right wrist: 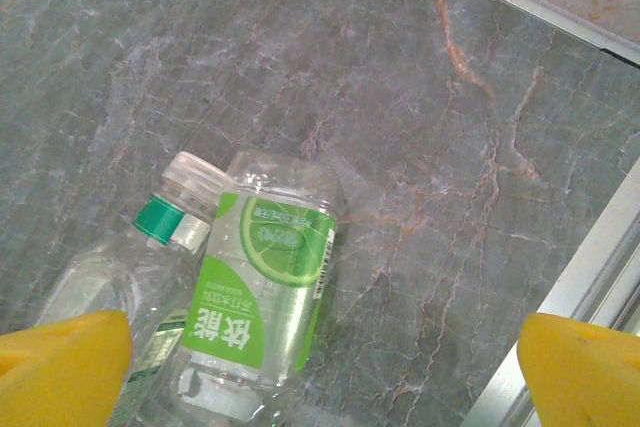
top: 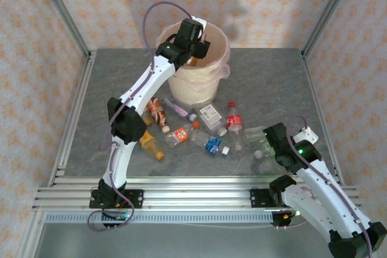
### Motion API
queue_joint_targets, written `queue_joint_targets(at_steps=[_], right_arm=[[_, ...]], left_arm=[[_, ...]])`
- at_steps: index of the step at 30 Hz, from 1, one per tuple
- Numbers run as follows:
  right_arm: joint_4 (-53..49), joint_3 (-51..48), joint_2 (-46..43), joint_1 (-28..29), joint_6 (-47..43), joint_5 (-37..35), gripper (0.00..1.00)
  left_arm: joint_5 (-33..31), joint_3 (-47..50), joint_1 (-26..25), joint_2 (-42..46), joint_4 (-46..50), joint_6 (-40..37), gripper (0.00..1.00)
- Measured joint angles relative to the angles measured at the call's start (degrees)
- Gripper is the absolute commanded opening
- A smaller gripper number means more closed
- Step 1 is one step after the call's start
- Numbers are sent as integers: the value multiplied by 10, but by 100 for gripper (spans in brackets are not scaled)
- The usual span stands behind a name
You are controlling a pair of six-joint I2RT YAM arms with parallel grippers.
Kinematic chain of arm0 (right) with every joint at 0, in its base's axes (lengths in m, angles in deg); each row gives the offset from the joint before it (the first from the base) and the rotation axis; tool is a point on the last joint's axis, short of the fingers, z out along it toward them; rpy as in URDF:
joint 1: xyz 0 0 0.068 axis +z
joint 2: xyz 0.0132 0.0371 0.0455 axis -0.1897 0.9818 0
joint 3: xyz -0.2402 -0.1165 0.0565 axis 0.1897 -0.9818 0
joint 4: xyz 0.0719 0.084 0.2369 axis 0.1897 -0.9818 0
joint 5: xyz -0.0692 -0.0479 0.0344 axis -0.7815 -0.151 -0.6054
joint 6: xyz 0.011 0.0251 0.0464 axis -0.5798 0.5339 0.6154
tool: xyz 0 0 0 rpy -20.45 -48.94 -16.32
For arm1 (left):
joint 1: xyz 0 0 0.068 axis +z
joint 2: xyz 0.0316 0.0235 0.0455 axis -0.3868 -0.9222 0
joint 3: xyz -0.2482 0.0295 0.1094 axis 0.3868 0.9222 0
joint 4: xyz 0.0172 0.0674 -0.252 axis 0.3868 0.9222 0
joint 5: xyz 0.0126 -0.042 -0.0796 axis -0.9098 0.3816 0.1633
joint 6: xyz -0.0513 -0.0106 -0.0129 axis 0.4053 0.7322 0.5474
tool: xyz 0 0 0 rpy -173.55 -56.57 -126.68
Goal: Put the plastic bottles in the bin
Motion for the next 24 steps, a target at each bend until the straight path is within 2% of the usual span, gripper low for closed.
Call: queue_joint_targets(at_steps=[7,18,24], right_arm=[[10,-33,0,-4,6,4,99],[52,-40,26,-28,-13,33,100],[115,-70,47,-93,-58,108,97]], left_arm=[[9,4,3,0,7,7,100],[10,3,3,2,13,23,100],[15,3,3,43,42,48,100]])
